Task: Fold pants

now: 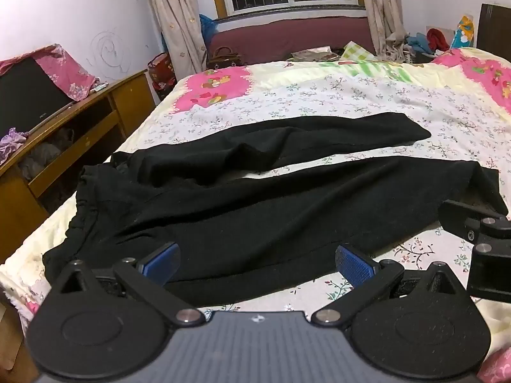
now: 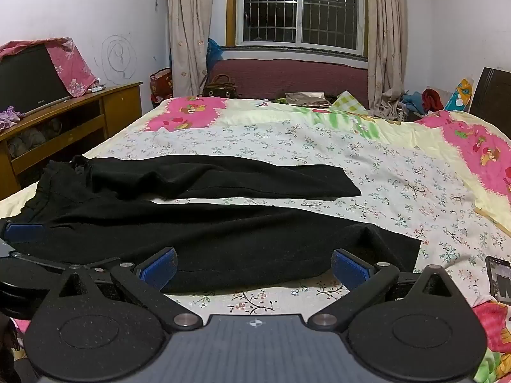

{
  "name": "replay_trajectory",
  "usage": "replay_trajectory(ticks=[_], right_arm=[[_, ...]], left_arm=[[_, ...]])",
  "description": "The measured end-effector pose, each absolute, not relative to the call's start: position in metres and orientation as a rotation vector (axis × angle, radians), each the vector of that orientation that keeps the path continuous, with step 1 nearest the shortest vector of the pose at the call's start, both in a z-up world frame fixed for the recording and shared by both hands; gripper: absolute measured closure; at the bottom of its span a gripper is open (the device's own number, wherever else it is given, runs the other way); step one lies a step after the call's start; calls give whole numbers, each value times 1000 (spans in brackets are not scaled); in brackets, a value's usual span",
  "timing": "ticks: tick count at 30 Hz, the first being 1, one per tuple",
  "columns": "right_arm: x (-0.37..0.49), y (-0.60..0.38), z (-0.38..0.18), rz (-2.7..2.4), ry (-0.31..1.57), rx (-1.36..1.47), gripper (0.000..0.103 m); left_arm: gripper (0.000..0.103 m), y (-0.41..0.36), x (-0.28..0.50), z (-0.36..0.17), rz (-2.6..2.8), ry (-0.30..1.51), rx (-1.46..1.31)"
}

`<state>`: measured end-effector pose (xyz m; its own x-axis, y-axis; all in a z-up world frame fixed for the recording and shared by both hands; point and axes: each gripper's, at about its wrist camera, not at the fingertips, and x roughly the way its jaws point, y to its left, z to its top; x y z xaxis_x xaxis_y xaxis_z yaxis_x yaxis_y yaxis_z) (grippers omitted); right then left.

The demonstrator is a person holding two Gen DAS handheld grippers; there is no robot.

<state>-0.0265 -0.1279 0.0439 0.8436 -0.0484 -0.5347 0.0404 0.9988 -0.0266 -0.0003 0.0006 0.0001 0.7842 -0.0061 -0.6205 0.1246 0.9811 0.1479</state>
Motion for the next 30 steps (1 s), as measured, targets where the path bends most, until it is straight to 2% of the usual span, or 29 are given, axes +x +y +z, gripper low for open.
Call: replay_trajectory(ticks=[30], right_arm=[[-24,-124,41,-48,586,-41,9]], left_arm=[[0,4,8,-5,-74,730,162]])
